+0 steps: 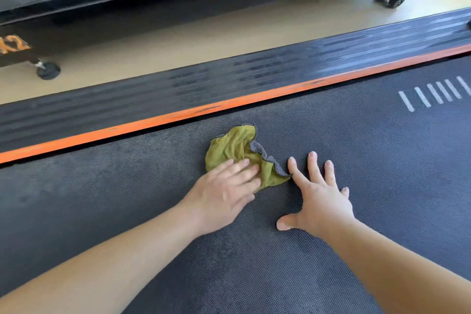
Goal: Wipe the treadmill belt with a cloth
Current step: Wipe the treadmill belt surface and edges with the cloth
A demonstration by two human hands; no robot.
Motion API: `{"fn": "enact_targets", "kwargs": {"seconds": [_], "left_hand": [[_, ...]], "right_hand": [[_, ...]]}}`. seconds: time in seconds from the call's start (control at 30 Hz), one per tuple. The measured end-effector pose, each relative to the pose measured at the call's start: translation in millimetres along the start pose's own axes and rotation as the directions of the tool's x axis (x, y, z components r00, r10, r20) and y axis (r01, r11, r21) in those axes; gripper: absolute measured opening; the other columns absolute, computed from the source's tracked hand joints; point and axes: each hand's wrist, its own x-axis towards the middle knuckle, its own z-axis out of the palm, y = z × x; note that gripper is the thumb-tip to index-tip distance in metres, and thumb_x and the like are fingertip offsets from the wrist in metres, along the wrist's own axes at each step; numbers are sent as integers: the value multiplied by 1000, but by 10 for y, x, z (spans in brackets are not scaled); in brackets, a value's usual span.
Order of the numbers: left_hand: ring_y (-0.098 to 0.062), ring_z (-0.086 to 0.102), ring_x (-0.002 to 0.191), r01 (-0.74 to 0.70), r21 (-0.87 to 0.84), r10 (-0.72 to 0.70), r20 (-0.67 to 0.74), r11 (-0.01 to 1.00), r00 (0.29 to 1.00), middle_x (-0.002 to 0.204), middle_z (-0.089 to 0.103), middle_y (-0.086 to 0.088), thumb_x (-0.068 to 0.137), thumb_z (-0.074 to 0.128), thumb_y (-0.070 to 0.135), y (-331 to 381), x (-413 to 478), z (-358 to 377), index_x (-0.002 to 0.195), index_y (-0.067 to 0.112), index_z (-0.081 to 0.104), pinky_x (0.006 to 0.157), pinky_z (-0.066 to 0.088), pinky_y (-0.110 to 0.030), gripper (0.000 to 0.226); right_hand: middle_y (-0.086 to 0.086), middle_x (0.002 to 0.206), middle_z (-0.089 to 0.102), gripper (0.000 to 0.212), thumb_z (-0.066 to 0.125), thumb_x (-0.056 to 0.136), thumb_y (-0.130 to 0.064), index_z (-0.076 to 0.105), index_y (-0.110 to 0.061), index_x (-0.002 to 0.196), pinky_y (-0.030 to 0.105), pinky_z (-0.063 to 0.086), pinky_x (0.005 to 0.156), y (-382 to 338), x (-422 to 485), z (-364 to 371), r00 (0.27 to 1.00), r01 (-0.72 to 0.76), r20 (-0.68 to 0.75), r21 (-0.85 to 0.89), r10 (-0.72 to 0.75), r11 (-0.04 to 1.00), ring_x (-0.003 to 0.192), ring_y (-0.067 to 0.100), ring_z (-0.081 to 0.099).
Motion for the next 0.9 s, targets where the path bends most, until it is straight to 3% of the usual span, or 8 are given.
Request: {"fn": "enact_targets", "kwargs": {"seconds": [0.1, 0.2, 0.4, 0.53, 0.6, 0.7, 0.77, 0.9], "left_hand": [[-18, 8, 157, 192, 47, -192, -6, 980, 981, 168, 14, 6, 106, 22, 52, -364, 183, -134, 159, 36, 28, 127, 0, -42, 55], [-18, -2, 157, 401, -26, -401, 15, 916, 916, 170, 5, 7, 107, 10, 51, -379, 386, -231, 161, 35, 17, 127, -6, -43, 57], [-6, 6, 155, 11, -93, 0, 119, 996, 993, 167, 14, 12, 111, 21, 40, -288, 338, -236, 161, 25, 23, 127, 0, -30, 53], [-14, 32, 150, 97, -87, -101, -45, 991, 994, 162, 35, 2, 106, 36, 33, -673, 483, -415, 154, 19, 43, 125, 24, -38, 50], [-19, 38, 147, 150, -48, -154, -81, 987, 985, 160, 41, -1, 104, 45, 32, -752, 501, -355, 152, 17, 47, 123, 25, -37, 50], [-13, 18, 155, 274, -8, -274, 3, 962, 962, 168, 18, 8, 103, 24, 58, -727, 476, -285, 161, 25, 25, 127, 12, -37, 67], [-9, 7, 156, 335, -16, -335, 0, 942, 942, 168, 8, 13, 105, 20, 58, -667, 486, -185, 162, 27, 16, 127, 3, -36, 66], [-16, 30, 151, 382, -226, -421, -161, 896, 893, 160, 40, 1, 109, 42, 30, -496, 593, -152, 148, 18, 52, 124, 14, -33, 42]], "right_hand": [[-8, 159, -41, 147, 83, 52, -77, -26, -54, 149, 70, 13, 119, 1, 5, -9, 1000, -2, 3, 10, 2, 1000, 150, 31, -30], [-8, 159, -41, 147, 83, 52, -76, -26, -55, 149, 70, 12, 119, -4, 0, -9, 1000, 1, 9, 10, -1, 1000, 150, 31, -31], [-8, 159, -41, 147, 81, 52, -78, -25, -53, 150, 70, 14, 119, -12, -6, -22, 1000, 5, -1, -8, -5, 1000, 151, 32, -30], [-8, 160, -39, 147, 81, 51, -79, -25, -54, 150, 69, 16, 118, 2, -26, -4, 1000, 7, -4, -4, -7, 1000, 152, 31, -28], [-8, 160, -39, 147, 81, 51, -79, -25, -54, 150, 69, 16, 118, 5, -16, 13, 1000, 16, -25, 2, -16, 1000, 152, 31, -28], [-8, 160, -39, 146, 81, 52, -78, -25, -54, 150, 70, 15, 118, -5, -19, -25, 1000, 15, -12, -1, -15, 1000, 151, 31, -28], [-8, 160, -40, 146, 81, 52, -78, -25, -54, 150, 70, 14, 118, 0, -21, -16, 1000, 15, -9, 0, -15, 1000, 151, 32, -29], [-8, 159, -41, 146, 82, 52, -77, -25, -54, 150, 70, 14, 118, -3, -19, -23, 1000, 9, -4, 0, -9, 1000, 151, 32, -29]]}}
